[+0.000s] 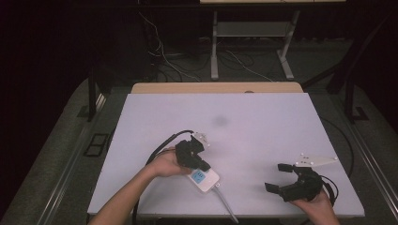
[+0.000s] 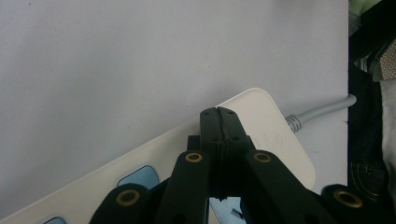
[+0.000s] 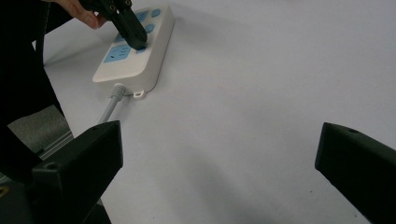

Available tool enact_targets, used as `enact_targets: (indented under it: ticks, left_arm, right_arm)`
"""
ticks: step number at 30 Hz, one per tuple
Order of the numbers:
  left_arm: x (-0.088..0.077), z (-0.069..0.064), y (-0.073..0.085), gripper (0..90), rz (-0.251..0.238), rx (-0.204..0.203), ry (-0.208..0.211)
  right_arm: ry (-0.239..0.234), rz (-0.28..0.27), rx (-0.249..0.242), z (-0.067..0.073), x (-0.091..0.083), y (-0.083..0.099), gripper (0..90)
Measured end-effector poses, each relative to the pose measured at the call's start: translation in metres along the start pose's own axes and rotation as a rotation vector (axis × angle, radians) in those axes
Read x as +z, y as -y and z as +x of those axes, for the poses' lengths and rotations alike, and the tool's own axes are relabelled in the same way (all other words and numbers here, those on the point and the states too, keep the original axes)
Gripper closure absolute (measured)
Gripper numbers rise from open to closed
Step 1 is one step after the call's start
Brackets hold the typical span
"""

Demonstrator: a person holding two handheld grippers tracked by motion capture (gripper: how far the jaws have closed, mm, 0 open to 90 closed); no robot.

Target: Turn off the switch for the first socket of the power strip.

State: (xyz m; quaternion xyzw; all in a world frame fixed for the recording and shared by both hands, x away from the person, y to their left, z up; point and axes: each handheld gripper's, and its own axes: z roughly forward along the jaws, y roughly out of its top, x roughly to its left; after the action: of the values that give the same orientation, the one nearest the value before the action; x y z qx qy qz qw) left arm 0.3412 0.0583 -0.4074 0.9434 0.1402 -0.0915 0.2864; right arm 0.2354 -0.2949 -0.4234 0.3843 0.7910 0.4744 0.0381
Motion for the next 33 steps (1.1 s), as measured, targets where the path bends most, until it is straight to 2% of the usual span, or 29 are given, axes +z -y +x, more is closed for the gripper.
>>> enact_targets:
  ticks: [22, 23, 25, 29, 33]
  left_arm:
    - [0.0, -0.002, -0.001, 89.6, 0.0, -0.003, -0.012]
    - [-0.003, -0.002, -0.001, 89.6, -0.022, -0.011, -0.002]
    - [-0.005, -0.001, -0.002, 89.5, -0.018, -0.004, -0.023]
    - [-0.007, 0.0, -0.001, 89.5, -0.037, -0.007, -0.012]
    - [-0.013, 0.0, -0.002, 89.5, -0.057, -0.008, -0.022]
  right_arm:
    - [-0.011, -0.017, 0.0, -0.002, -0.002, 0.0, 0.7]
    - [-0.011, -0.017, 0.0, -0.002, -0.002, -0.001, 0.7]
    - [-0.011, -0.019, 0.001, -0.002, -0.002, -0.001, 0.7]
    - [-0.007, -0.023, 0.002, -0.003, -0.004, -0.001, 0.7]
    - [-0.002, -0.034, 0.013, -0.005, -0.006, 0.0, 0.7]
